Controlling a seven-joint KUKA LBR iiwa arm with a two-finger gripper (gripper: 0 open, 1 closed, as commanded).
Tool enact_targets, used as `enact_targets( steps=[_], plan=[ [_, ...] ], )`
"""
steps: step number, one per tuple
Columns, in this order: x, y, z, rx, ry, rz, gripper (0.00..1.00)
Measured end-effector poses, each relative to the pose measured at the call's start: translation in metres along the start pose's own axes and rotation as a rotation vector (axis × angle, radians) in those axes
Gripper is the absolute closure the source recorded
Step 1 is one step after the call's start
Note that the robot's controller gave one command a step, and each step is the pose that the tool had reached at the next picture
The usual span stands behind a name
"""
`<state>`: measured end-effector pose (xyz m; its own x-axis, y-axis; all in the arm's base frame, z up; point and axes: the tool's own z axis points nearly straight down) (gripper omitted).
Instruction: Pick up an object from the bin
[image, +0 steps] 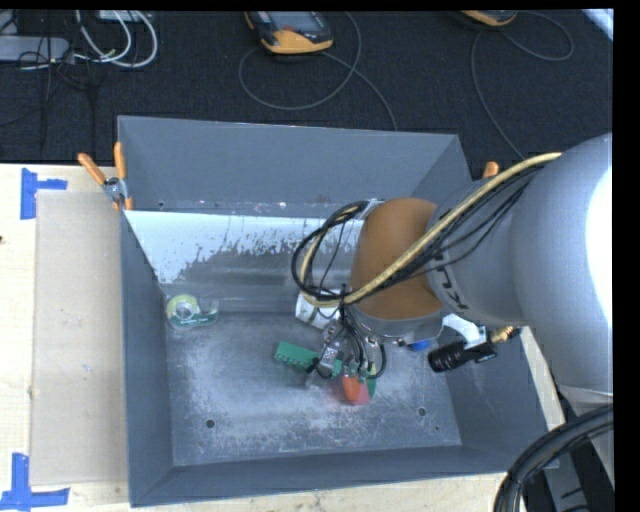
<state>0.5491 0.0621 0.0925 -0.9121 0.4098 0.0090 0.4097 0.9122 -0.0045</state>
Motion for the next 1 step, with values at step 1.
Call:
enact_targets(
  steps=[1],
  plan=[
    [0.0011,-0.0008,-0.0076,0.002,0.004,0.0,1.0]
  ],
)
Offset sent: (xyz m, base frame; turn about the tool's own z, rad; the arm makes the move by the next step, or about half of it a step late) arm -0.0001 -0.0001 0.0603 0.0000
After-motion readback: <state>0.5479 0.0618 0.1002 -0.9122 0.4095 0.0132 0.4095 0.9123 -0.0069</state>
